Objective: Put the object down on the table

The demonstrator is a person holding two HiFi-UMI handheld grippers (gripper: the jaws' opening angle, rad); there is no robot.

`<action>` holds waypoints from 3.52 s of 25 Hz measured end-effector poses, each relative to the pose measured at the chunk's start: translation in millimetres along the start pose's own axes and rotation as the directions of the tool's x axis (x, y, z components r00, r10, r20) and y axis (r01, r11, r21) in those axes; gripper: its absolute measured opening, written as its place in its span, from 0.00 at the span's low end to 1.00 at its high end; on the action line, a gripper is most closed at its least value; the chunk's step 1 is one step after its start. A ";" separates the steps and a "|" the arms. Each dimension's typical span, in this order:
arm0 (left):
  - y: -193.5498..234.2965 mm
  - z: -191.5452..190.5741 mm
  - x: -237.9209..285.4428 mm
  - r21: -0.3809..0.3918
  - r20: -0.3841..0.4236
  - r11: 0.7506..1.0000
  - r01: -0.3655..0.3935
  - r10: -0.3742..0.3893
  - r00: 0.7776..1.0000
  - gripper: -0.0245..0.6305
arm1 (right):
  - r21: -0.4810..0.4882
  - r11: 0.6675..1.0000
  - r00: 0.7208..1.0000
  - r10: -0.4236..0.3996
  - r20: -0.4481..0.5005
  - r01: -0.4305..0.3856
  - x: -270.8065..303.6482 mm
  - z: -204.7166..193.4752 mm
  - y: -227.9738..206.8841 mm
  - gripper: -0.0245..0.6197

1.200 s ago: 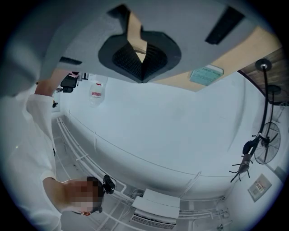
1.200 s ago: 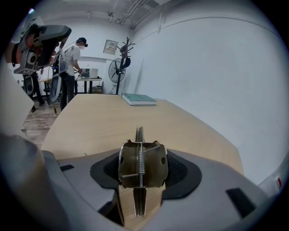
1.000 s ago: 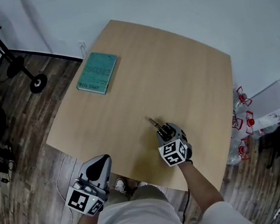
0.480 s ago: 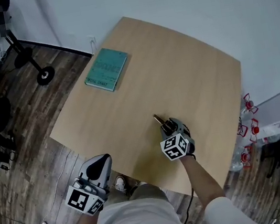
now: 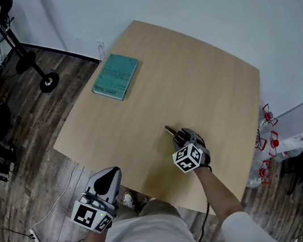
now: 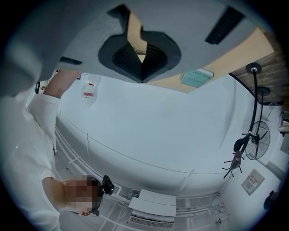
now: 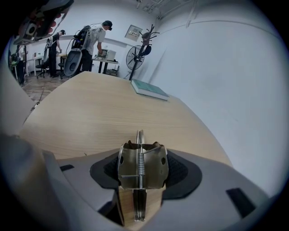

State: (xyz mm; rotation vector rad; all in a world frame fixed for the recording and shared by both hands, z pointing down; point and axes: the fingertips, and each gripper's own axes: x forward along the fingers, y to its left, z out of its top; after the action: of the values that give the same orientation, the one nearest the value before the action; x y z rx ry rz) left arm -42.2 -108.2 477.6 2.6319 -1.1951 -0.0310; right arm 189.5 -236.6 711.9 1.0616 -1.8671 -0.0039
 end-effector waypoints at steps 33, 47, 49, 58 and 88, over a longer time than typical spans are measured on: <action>8.8 -1.7 -14.0 -0.023 0.020 0.999 0.027 -0.026 0.999 0.05 | 0.157 0.971 0.979 0.192 -0.061 -0.181 -8.4 -12.6 45.3 0.42; 21.1 0.4 -26.6 -0.031 0.015 0.999 0.039 -0.038 0.999 0.05 | 0.185 0.967 0.977 0.193 -0.092 -0.174 -10.5 -13.3 56.0 0.45; 20.3 0.1 -28.0 -0.030 0.015 0.999 0.042 -0.042 0.999 0.05 | 0.188 0.967 0.977 0.190 -0.095 -0.170 -11.4 -14.7 56.3 0.45; 20.2 -1.8 -36.3 -0.031 0.013 0.998 0.051 -0.050 0.999 0.05 | 0.209 0.966 0.978 0.178 -0.109 -0.152 -16.4 -20.1 60.5 0.46; 9.3 -5.9 -53.8 -0.039 0.004 0.988 0.151 -0.151 0.989 0.05 | 0.346 0.937 0.993 0.088 -0.079 -0.056 -56.3 -16.1 67.9 0.47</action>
State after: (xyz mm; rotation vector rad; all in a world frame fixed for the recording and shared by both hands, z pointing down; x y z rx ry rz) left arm -84.0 -72.9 481.0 2.6823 -0.9831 -0.0828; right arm 165.7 -150.2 708.0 1.2044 -1.8601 0.4229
